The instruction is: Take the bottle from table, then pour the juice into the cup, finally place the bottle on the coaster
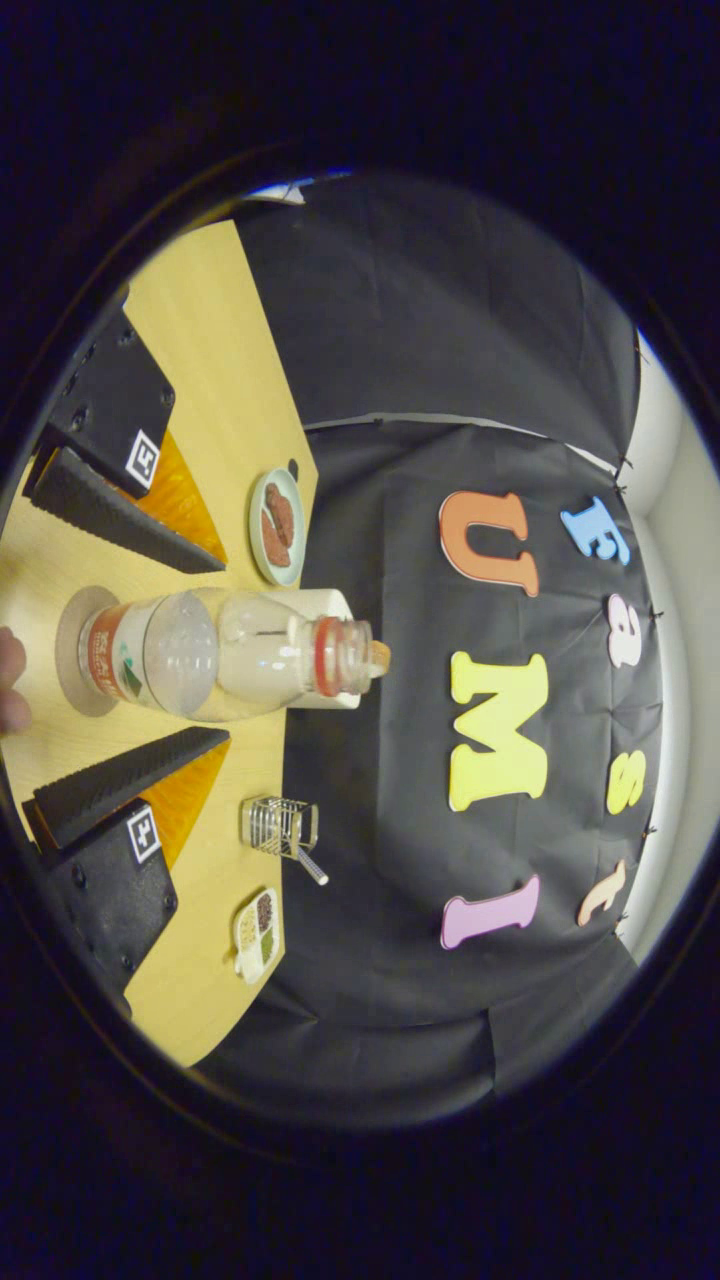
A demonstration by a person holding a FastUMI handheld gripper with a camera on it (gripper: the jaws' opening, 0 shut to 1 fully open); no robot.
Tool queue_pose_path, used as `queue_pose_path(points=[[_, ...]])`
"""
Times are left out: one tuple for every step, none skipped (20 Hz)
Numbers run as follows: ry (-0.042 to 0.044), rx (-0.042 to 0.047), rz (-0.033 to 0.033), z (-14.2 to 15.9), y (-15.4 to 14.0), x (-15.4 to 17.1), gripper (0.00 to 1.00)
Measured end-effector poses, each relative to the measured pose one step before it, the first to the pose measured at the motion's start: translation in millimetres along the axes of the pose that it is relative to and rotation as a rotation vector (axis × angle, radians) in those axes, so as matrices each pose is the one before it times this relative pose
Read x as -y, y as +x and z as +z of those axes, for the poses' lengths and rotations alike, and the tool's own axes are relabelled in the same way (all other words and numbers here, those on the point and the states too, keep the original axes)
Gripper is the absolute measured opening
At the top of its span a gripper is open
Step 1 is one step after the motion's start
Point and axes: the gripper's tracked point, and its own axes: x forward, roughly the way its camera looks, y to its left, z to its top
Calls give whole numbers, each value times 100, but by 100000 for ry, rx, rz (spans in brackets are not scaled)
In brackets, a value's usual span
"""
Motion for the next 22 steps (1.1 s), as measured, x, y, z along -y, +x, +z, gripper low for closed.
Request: queue_pose_path(points=[[95,2024,-641,1472,-706,171,99],[-259,2083,-1234,1603,-775,288,99],[-465,2278,-2003,1633,-816,433,99],[-117,2882,-1974,1936,-905,521,99],[-348,2433,-1627,1905,-1091,325,99],[-281,2999,-1014,2172,-1016,217,99],[-500,2940,-1963,2251,-1248,467,99],[-314,2855,-1370,2323,-1206,272,99],[-652,1725,-1943,1978,-1321,389,99],[-516,1530,-2018,1661,-1034,48,99],[-628,1420,-956,1809,-1456,71,99],[74,1173,-1100,1782,-1389,145,99],[-302,284,-817,1206,-1548,284,99],[399,392,-661,1026,-1545,96,99],[50,718,641,916,-1712,-268,99],[-751,554,606,615,-1505,-237,99],[-1084,26,-366,69,-1591,195,99],[-584,-30,-443,108,-1528,184,99],[288,386,-772,287,-1433,36,99],[182,-531,-773,-13,-1450,172,99],[159,34,-101,-105,-1514,-62,99],[920,189,241,-238,-1522,-136,99]])
